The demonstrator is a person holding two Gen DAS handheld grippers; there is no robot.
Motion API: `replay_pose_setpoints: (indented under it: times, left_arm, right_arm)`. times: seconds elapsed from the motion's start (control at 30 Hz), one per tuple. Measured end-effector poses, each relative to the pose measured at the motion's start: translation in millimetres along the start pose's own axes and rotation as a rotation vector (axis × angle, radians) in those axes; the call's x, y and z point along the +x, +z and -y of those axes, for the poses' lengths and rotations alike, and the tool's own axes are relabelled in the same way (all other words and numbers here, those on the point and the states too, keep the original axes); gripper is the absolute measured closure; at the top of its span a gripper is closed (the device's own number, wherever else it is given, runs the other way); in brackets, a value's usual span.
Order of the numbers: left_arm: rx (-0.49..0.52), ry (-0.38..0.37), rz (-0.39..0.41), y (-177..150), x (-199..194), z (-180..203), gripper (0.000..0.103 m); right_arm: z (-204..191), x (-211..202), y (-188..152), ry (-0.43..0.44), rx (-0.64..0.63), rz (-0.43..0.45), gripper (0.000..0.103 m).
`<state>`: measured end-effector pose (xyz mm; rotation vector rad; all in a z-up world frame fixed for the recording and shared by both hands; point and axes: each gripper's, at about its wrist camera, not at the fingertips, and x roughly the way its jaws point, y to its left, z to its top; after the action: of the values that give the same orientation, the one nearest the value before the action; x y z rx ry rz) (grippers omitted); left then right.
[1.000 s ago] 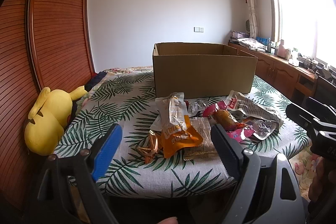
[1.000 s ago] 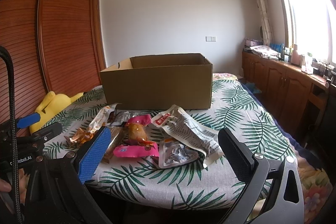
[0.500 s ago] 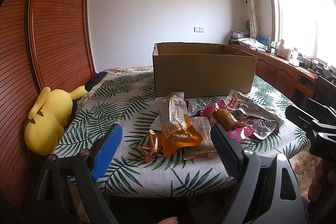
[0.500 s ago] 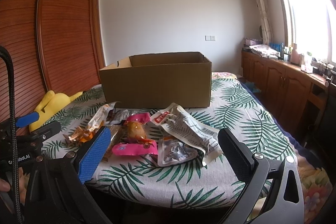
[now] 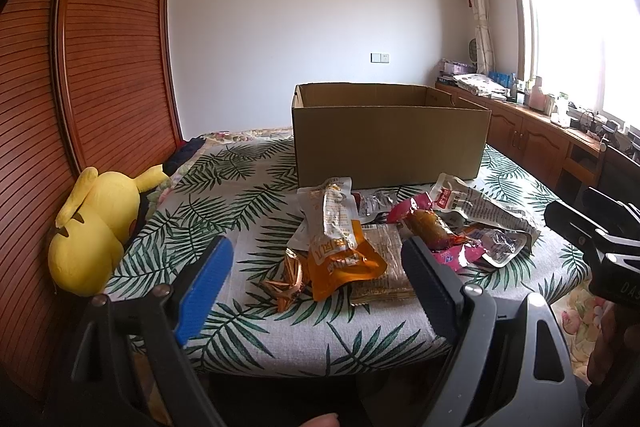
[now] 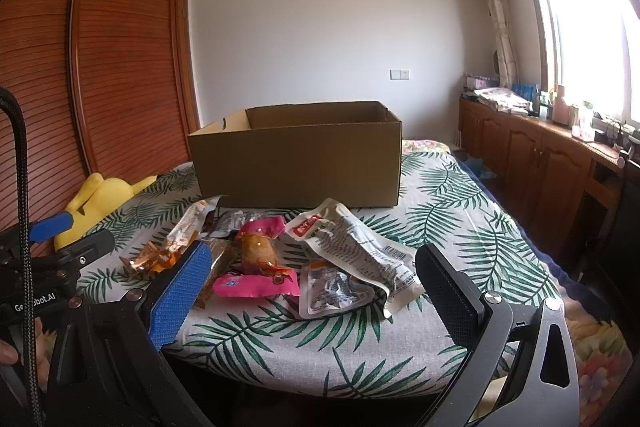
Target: Organize snacks
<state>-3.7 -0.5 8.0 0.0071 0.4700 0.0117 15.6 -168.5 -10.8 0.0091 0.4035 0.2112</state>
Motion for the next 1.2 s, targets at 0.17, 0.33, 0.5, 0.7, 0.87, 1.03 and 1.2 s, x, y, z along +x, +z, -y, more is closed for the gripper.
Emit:
replay_pose_setpoints:
  times: [0.17, 0.33, 0.5, 0.7, 0.87, 1.03, 1.2]
  left_arm:
    - [0.0, 0.002, 0.001, 1, -1, -1, 0.016]
    - [0.0, 0.002, 0.001, 1, -1, -1, 0.016]
    - [0.001, 0.001, 0.002, 1, -1, -1, 0.016]
    - [0.0, -0.004, -0.01, 1, 2, -2, 0.016]
    - [-0.006, -0.015, -0.058, 0, 19, -8, 0.016]
    - [-0.012, 0.005, -0.07, 2, 36, -19, 0.016]
    - [0.009, 0.022, -0.082, 8, 49, -29, 0.016]
  right_arm:
    - [0, 0, 0, 0.0, 0.0, 0.001, 0.0]
    - [0, 0, 0, 0.001, -0.001, 0.001, 0.0]
    - [0, -1, 0, 0.0, 0.0, 0.0, 0.0]
    - [0, 1, 0, -0.001, -0.006, -0.004, 0.0]
    - [3, 11, -3, -0.006, -0.014, -0.04, 0.0]
    - [12, 22, -7, -0.022, -0.012, -0.072, 0.0]
    - [19, 33, -10, -0.038, -0.018, -0.094, 0.0]
